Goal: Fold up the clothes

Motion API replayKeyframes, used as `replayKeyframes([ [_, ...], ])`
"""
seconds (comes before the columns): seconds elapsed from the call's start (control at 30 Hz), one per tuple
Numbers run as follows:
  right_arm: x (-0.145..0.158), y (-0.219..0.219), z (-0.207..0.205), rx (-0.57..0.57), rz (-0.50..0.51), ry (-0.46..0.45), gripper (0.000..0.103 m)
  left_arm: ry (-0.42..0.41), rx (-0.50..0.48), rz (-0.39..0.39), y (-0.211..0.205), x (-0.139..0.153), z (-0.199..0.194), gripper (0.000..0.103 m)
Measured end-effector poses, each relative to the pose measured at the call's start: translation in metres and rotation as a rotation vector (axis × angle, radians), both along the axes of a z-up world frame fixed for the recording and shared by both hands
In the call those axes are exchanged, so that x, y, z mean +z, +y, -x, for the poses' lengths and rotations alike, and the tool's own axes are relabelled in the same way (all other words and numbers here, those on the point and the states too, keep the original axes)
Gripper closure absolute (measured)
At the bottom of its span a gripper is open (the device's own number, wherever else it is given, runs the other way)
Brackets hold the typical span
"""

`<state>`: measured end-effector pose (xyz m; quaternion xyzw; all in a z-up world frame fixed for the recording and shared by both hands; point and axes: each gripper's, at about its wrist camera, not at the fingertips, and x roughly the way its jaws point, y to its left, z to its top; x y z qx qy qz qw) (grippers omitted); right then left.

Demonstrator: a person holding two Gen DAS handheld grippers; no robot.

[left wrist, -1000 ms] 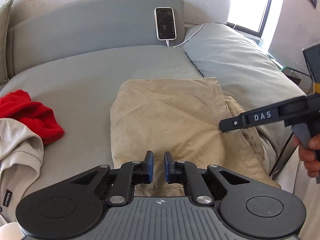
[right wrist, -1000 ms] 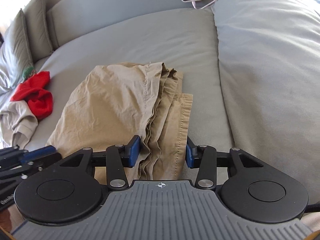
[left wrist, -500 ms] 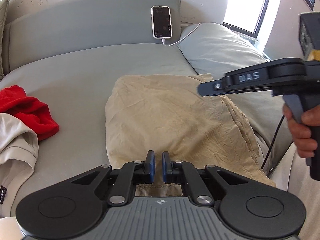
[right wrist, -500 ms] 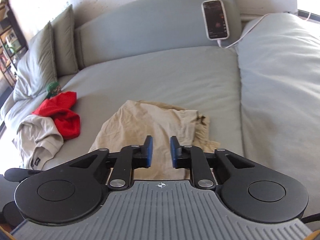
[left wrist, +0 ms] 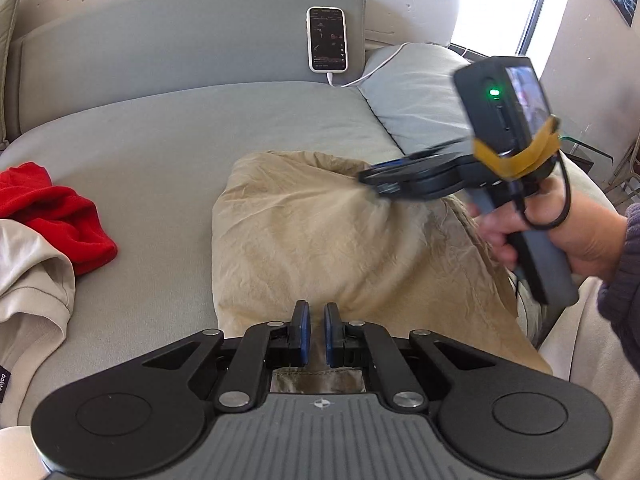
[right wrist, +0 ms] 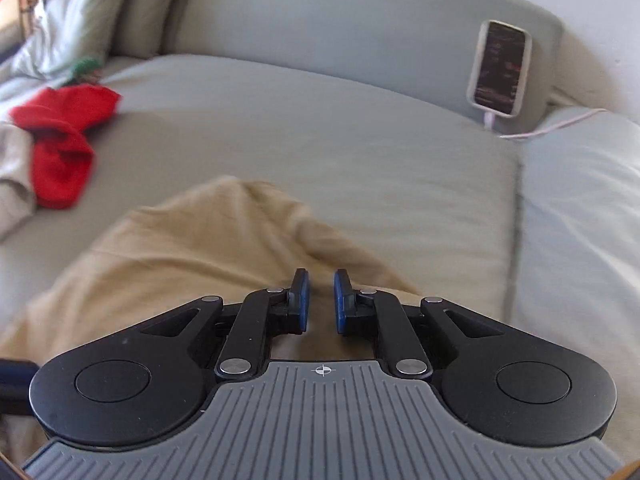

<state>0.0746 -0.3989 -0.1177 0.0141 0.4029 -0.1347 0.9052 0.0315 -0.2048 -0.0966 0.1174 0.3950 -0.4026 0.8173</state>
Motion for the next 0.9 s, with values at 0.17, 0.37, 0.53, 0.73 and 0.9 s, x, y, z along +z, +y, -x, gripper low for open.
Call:
replayKeyframes([
  [0.17,0.021,-0.054,0.041,-0.202,-0.077,-0.015,0.089,0.003,0.007,0.006,0.001,0.000,0.000,0.100],
  [0.37,0.050,-0.021,0.073,-0.096,-0.205,-0.187,0.085,-0.011,0.008,-0.012,-0.001,0.002,0.003,0.100],
  [0.53,0.028,0.025,0.053,0.083,-0.169,-0.116,0.087,-0.020,0.007,-0.033,-0.004,0.003,0.003,0.100],
  [0.73,0.014,0.000,0.078,-0.114,0.016,-0.021,0.091,-0.024,0.009,-0.029,-0.002,0.002,0.001,0.100],
  [0.9,0.051,-0.001,0.119,-0.087,-0.158,-0.137,0.087,-0.027,0.007,-0.021,-0.001,0.001,0.000,0.100],
])
